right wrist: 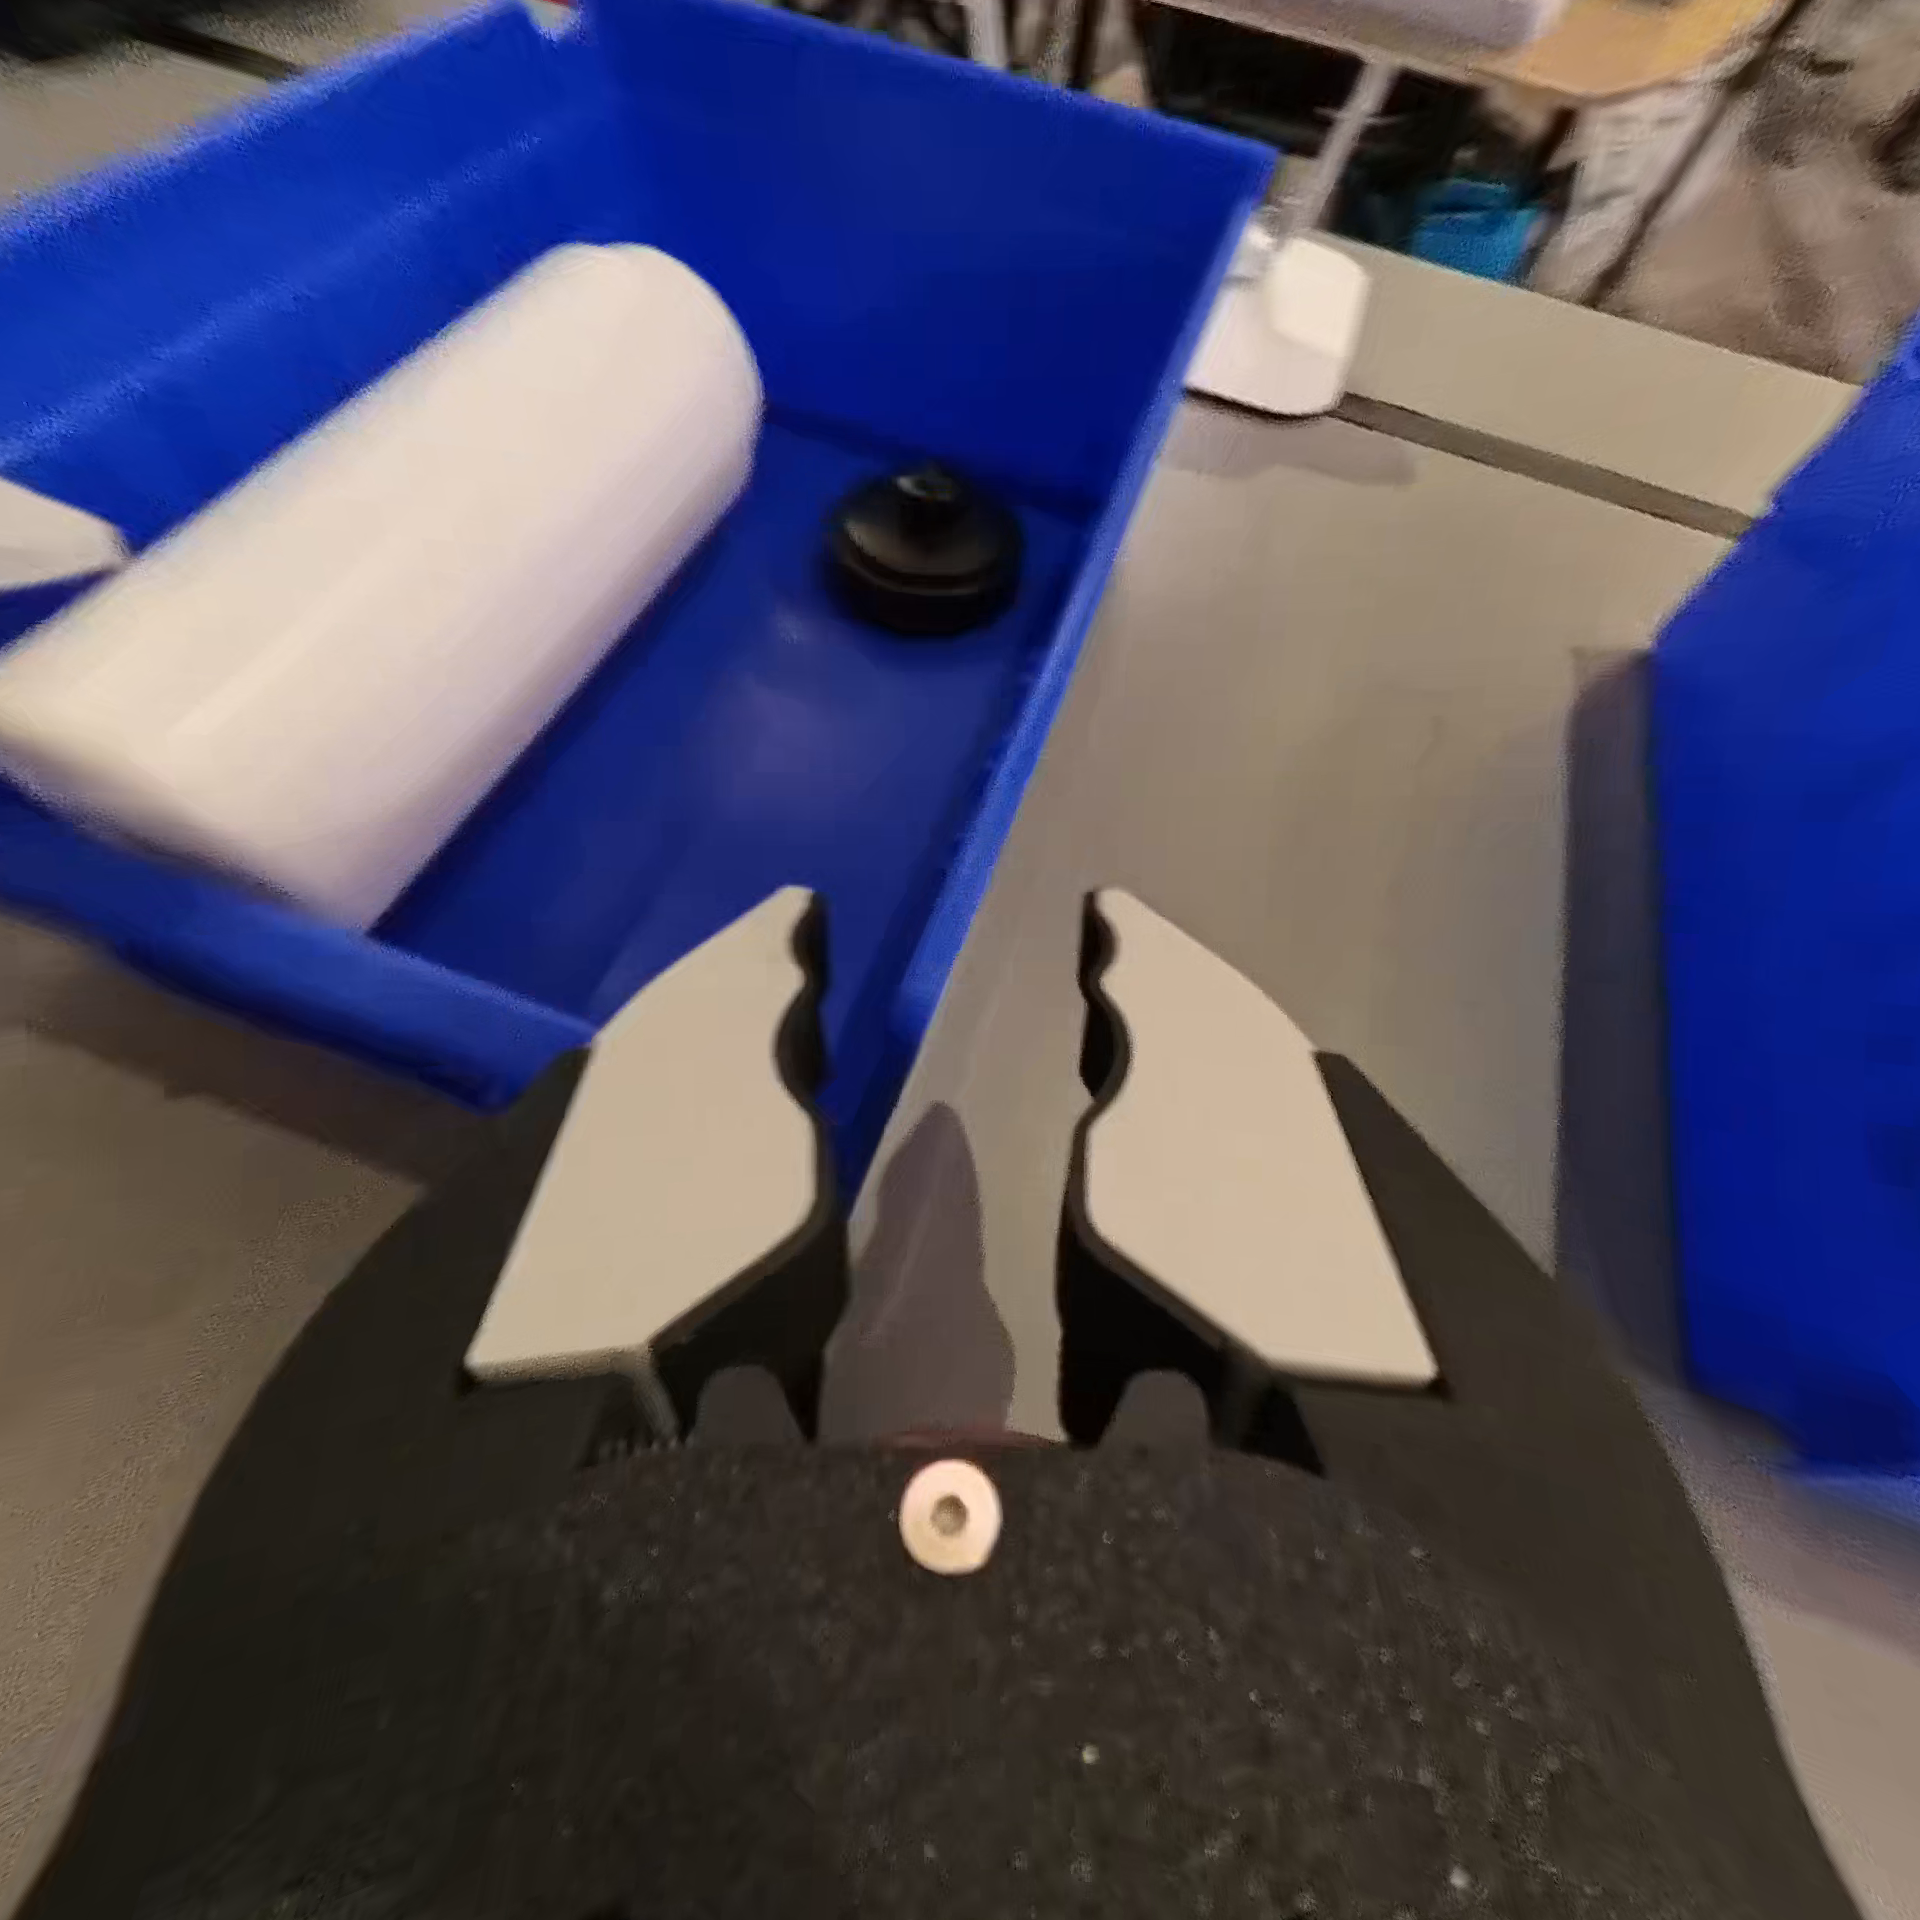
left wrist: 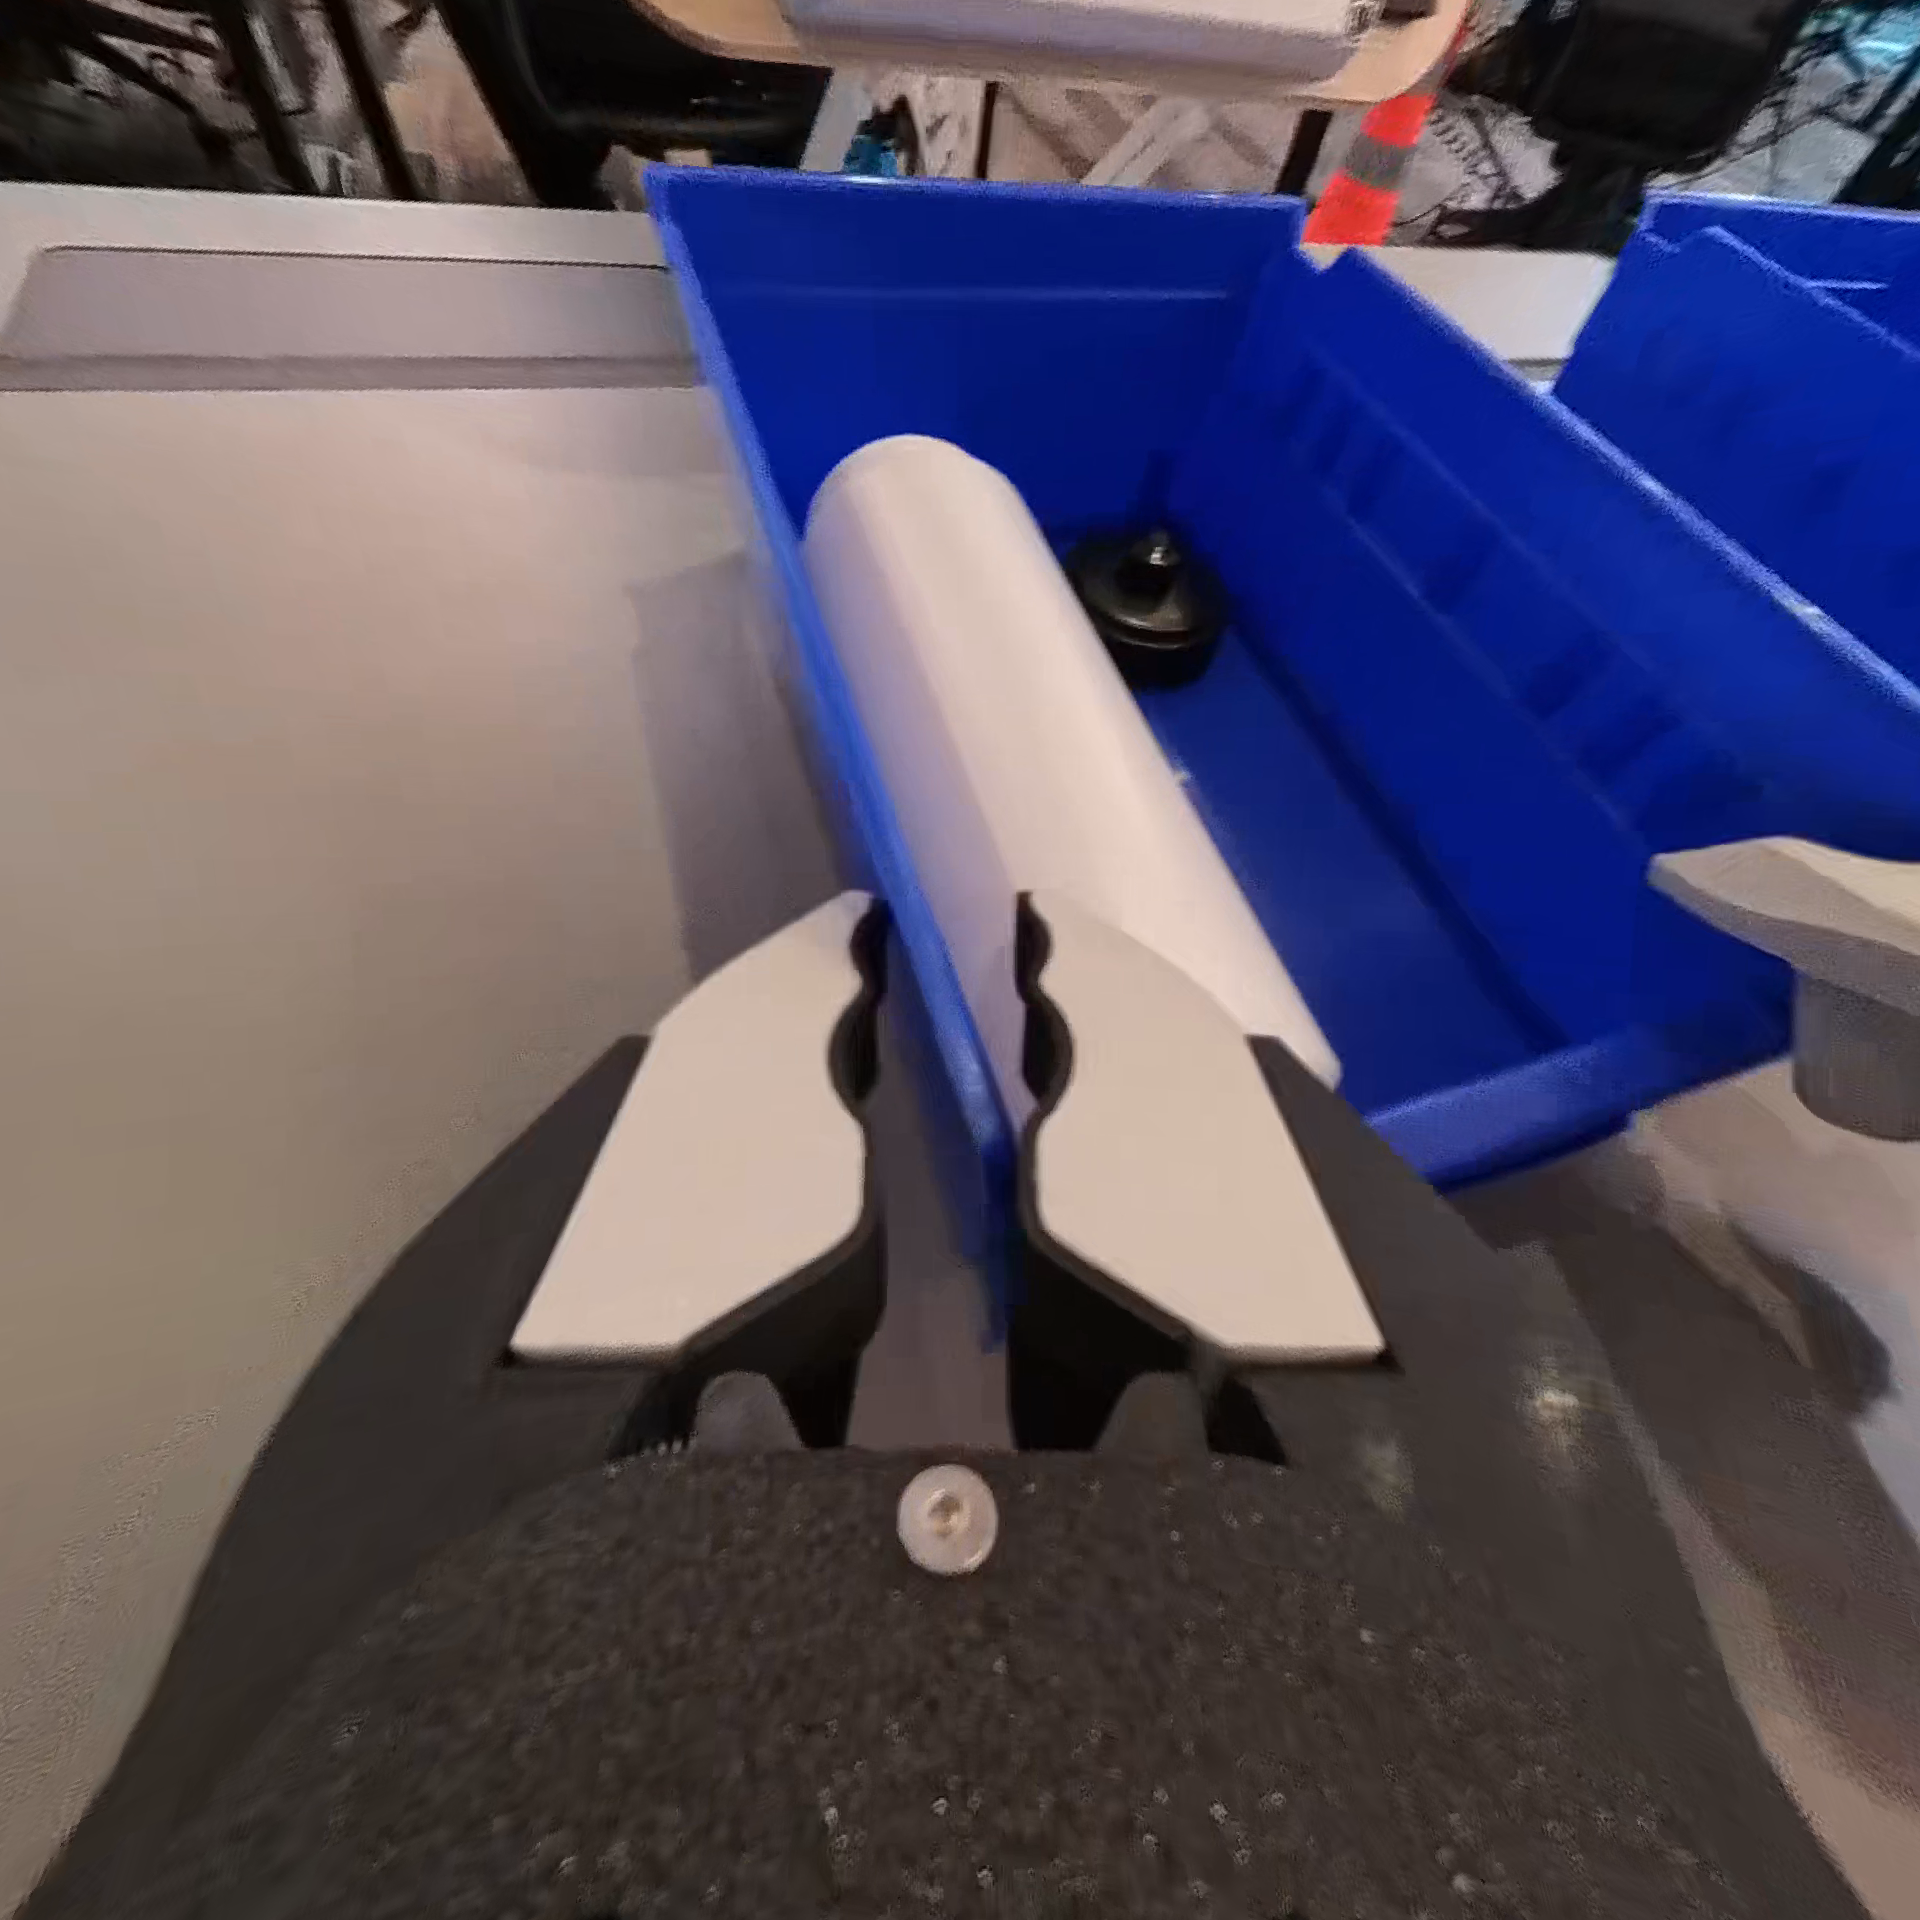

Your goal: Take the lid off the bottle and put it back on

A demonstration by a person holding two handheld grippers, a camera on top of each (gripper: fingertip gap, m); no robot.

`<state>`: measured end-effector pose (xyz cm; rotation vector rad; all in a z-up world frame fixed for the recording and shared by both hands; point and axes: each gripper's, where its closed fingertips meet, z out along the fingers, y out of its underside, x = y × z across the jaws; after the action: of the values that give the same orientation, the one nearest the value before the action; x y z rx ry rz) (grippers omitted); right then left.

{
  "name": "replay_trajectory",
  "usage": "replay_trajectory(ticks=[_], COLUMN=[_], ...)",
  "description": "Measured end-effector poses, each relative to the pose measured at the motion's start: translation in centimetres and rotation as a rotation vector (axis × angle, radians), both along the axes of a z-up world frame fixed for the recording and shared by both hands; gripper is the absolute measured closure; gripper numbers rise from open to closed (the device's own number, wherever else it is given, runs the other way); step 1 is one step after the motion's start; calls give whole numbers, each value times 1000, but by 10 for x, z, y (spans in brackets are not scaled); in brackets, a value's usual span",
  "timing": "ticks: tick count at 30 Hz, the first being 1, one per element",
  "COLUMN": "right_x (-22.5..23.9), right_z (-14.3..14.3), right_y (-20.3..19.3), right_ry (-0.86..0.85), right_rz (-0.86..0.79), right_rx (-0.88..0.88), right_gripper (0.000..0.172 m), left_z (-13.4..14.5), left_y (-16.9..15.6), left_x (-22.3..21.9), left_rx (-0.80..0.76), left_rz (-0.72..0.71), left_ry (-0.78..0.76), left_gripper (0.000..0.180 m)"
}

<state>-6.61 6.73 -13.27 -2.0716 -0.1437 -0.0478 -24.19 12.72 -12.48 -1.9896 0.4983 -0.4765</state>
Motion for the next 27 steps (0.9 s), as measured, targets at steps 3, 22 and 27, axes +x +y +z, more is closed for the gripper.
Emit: replay_trajectory(ticks=[3, 22, 27], right_x=[-8, -234, -282], right_z=[-3, 38, 4], right_y=[0, 62, 75], right_ry=[137, 128, 147], right_rz=[-35, 14, 42], right_rx=[27, 115, 16], right_gripper=[160, 166, 165], left_z=[0, 38, 4], left_y=[5, 42, 54], left_x=[-7, -250, -295], left_rx=[11, 82, -20], left_rz=[57, 296, 331], left_ry=[49, 33, 44], left_gripper=[170, 176, 176])
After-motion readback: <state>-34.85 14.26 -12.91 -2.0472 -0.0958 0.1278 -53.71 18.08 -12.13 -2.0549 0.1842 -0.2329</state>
